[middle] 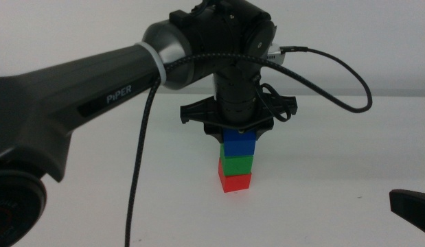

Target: Stack red cubes first, then green, then blue cubes in a specific spot.

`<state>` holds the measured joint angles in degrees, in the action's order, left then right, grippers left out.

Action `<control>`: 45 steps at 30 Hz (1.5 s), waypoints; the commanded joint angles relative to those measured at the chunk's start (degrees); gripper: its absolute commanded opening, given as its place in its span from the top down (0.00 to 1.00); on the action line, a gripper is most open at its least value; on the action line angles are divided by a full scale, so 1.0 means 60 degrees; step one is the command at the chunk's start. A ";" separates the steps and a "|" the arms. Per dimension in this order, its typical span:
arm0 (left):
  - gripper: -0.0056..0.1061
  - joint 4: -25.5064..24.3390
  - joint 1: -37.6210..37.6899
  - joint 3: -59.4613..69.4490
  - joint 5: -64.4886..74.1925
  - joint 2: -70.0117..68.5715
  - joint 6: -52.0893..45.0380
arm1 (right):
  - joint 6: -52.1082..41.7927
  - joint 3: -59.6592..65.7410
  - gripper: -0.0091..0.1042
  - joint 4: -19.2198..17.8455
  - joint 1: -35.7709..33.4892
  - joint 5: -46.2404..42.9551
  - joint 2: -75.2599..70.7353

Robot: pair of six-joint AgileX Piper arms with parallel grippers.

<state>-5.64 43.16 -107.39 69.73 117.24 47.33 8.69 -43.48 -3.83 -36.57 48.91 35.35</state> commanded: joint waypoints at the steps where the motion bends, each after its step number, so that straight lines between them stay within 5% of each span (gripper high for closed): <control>1: 0.97 -0.0080 0.0047 -0.0060 0.0905 0.0035 0.0147 | -0.0101 0.0024 0.11 -0.0090 0.0060 -0.0084 -0.0047; 22: 0.93 -0.0208 0.0047 -0.0074 0.0630 0.0669 0.0161 | -0.0101 0.0024 0.11 -0.0090 0.0060 -0.0084 -0.0047; 26: 0.67 -0.0226 0.0047 -0.0074 0.0538 0.0749 0.0161 | -0.0101 0.0024 0.11 -0.0090 0.0060 -0.0084 -0.0047; 27: 0.39 -0.0315 0.0047 -0.0074 0.0339 0.0749 0.0161 | -0.0101 0.0024 0.11 -0.0090 0.0060 -0.0084 -0.0047; 31: 0.22 -0.0534 0.0047 -0.0074 0.0408 0.0488 0.0095 | -0.0101 0.0024 0.11 -0.0090 0.0060 -0.0084 -0.0047; 35: 0.17 -0.1168 0.0047 -0.0074 0.0911 -0.0557 -0.0026 | -0.0101 0.0024 0.11 -0.0090 0.0060 -0.0084 -0.0047; 45: 0.17 -0.1479 0.0047 0.0632 0.0967 -0.5035 -0.8168 | -0.0101 0.0024 0.11 -0.0090 0.0060 -0.0084 -0.0047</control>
<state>-14.23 43.16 -105.76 69.57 90.91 6.93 8.69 -43.48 -3.83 -36.57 48.91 35.35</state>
